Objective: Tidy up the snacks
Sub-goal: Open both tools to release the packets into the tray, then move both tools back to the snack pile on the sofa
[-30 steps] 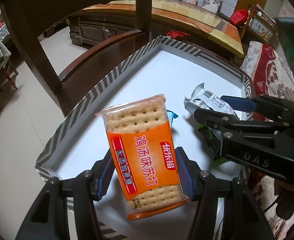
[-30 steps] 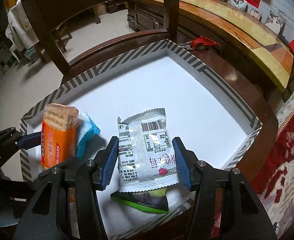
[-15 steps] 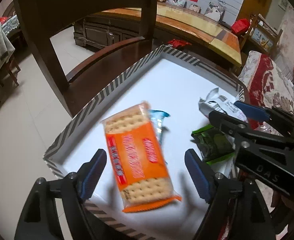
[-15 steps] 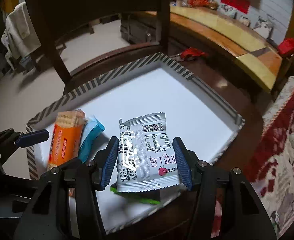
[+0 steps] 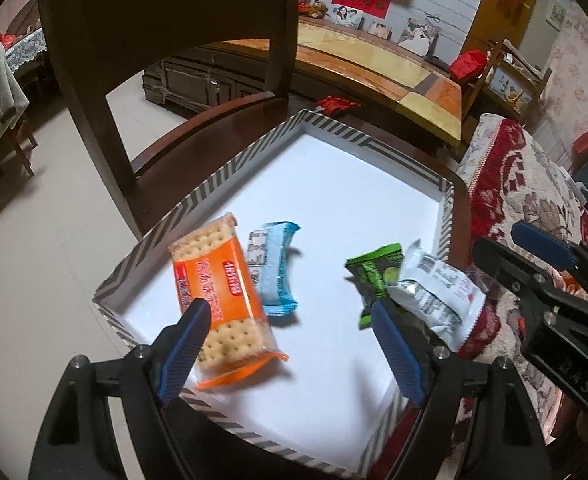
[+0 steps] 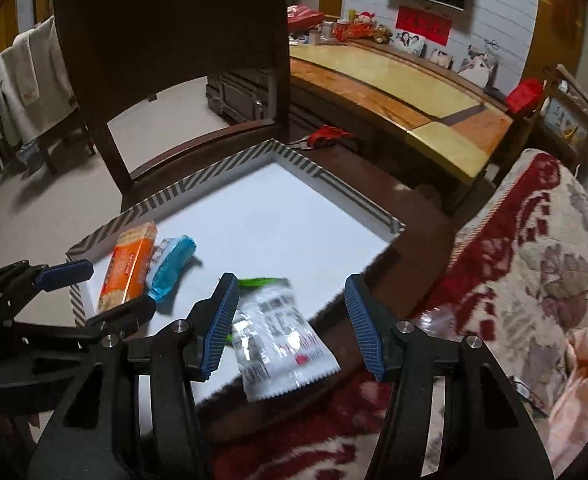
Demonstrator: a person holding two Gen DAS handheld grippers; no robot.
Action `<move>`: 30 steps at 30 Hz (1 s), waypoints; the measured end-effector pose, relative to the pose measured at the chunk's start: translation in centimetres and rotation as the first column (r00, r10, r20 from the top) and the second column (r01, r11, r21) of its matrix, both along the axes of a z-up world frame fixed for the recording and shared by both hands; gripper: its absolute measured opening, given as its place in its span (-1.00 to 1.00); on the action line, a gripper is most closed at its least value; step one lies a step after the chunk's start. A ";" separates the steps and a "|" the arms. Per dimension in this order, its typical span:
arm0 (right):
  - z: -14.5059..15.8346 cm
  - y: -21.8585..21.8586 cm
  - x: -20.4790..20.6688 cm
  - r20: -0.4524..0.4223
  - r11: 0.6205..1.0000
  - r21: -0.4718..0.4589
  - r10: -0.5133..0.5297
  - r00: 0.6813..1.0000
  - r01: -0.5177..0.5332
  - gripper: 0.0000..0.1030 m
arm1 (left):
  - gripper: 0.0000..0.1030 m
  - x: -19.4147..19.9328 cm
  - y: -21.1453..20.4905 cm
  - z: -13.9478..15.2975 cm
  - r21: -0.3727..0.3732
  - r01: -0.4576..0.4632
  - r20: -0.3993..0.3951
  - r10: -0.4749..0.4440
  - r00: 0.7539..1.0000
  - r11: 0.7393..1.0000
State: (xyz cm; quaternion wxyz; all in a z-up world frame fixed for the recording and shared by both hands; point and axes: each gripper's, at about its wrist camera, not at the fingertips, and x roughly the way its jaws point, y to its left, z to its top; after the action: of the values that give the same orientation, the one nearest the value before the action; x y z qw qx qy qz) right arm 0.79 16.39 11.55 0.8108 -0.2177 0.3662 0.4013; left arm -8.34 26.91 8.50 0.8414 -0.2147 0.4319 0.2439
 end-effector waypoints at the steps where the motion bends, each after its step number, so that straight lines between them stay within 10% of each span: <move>1: 0.2 -0.3 -0.1 0.003 1.000 0.000 -0.003 1.000 0.003 0.07 | 0.63 0.0 -0.3 0.1 0.002 0.003 0.001 -0.003 1.000 1.000; 30: -0.7 -16.7 1.5 -0.041 0.967 0.009 -0.253 0.967 0.253 0.07 | 0.72 4.5 -11.8 1.0 0.019 0.246 -0.029 -0.245 0.969 0.969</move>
State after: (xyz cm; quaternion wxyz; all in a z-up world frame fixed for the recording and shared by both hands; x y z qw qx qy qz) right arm 2.29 -0.34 10.87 0.8495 -0.1552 0.4042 0.3014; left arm -3.88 15.13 9.54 0.8618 -0.1469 0.4632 0.1457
